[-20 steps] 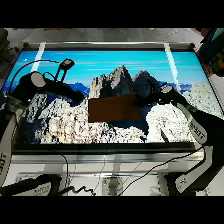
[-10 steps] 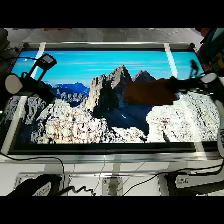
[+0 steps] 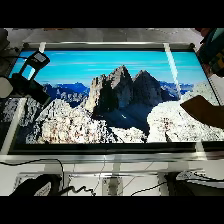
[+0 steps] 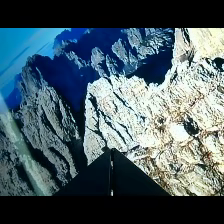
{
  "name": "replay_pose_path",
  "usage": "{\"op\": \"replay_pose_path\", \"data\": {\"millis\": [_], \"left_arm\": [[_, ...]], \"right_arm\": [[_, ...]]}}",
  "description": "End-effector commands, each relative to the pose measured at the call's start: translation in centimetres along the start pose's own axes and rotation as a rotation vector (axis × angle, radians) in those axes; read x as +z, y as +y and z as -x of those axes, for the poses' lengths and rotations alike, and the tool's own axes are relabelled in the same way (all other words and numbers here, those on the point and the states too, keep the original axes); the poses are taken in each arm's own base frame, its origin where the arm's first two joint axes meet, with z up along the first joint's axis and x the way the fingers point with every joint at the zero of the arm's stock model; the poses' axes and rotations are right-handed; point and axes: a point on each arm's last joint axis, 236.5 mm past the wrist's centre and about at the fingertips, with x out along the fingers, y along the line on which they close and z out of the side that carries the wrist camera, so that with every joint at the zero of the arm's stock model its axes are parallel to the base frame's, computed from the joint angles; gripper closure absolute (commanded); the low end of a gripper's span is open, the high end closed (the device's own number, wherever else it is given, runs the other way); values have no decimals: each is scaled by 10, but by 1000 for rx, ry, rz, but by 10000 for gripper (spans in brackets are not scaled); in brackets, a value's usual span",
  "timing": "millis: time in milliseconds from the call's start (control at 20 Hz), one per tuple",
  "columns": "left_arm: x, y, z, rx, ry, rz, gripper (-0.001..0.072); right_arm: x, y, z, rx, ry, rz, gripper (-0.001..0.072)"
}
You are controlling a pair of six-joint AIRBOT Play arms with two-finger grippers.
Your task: Fold the clothes and pants, and hang the long-sleeved shirts on hangers.
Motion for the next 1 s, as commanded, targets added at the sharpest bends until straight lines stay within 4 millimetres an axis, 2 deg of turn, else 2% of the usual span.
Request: {"op": "replay_pose_path", "data": {"millis": [0, 100, 300, 350, 400, 450, 500, 550, 650, 700, 750, 800, 950], "left_arm": [[-1, 1, 1, 5, 1, -1, 693], [-1, 1, 1, 5, 1, -1, 694], [-1, 1, 1, 5, 1, -1, 693], [-1, 1, 1, 5, 1, -1, 693], [-1, 1, 1, 5, 1, -1, 693], [-1, 1, 1, 5, 1, -1, 693], [-1, 1, 1, 5, 1, -1, 693], [-1, 1, 1, 5, 1, -1, 694], [-1, 1, 1, 5, 1, -1, 693], [-1, 1, 1, 5, 1, -1, 693], [-1, 1, 1, 5, 1, -1, 693], [-1, 1, 1, 5, 1, -1, 693], [-1, 1, 1, 5, 1, -1, 694]], "right_arm": [[-19, -81, 20, -179, 80, -242, 700], [-28, -92, 24, -207, 117, -291, 700], [-37, -92, 25, -210, 154, -293, 699], [-36, -91, 25, -207, 152, -293, 666], [-36, -91, 25, -207, 152, -293, 535], [-36, -91, 25, -207, 152, -293, 326], [-36, -91, 25, -207, 152, -293, 155], [-37, -91, 25, -205, 153, -292, 92], [-36, -89, 24, -199, 152, -288, 100], [-35, -88, 24, -196, 148, -285, 200], [-35, -85, 23, -195, 148, -275, 523], [-34, -80, 22, -190, 145, -239, 689], [-23, -49, 12, -150, 97, -72, 700]]}}
